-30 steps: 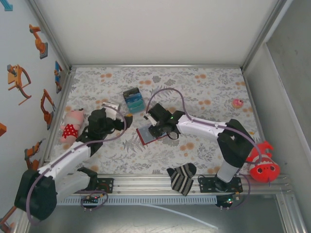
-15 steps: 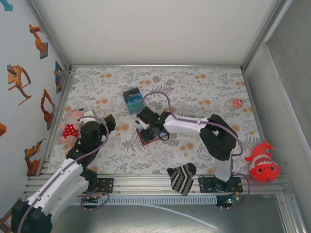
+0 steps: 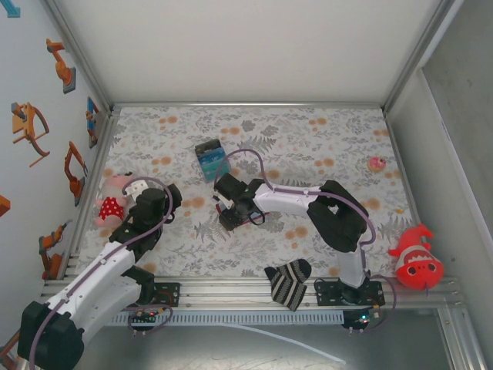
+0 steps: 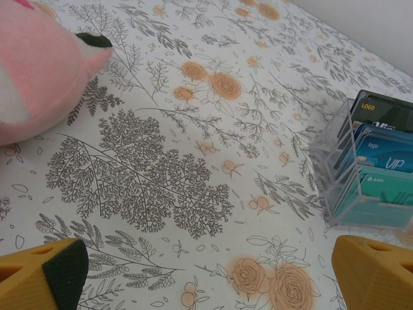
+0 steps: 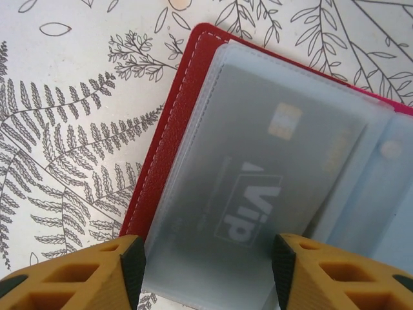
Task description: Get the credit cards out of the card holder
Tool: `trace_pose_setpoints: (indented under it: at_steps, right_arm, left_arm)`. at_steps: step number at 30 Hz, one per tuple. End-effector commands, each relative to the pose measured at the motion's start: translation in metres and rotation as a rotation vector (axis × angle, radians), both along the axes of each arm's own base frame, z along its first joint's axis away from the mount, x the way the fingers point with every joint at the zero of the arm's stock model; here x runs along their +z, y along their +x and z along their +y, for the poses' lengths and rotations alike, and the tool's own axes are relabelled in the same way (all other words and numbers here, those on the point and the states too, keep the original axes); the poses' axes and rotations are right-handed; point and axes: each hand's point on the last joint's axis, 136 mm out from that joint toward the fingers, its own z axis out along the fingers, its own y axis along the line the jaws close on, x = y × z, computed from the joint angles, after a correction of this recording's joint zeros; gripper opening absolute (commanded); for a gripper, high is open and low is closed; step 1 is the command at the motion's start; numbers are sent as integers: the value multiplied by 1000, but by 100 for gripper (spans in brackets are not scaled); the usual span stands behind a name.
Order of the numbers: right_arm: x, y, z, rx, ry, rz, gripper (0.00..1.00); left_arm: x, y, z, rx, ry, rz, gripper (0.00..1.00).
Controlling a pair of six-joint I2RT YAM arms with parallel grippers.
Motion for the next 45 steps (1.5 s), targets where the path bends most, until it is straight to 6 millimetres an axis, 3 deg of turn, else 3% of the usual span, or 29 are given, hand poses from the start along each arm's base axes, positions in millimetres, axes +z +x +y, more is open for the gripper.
trace_pose_setpoints:
  at_steps: [1,12,19,26,30,37,45]
  right_arm:
    - [-6,0,1,-1,-27,1,55]
    - [-12,8,-8,-14,-67,-45,47]
    - [1,15,-6,-9,-40,-86,24]
    - [20,2,9,70,73,-56,12]
    - [24,-5,7,83,105,-49,13]
    - [22,12,-20,-18,-5,-146,35]
    - [30,24,-39,-113,-7,-190,37]
  left_arm:
    - [10,4,-8,-17,-54,-29,97]
    - [23,5,-28,-141,-91,-70,97]
    - [32,5,-29,-152,-84,-89,97]
    - [38,6,-42,-214,-93,-110,97]
    - [37,6,-54,-247,-105,-121,97]
    - [38,9,-77,-306,-77,-129,97]
    - [33,13,-102,-388,53,-71,97]
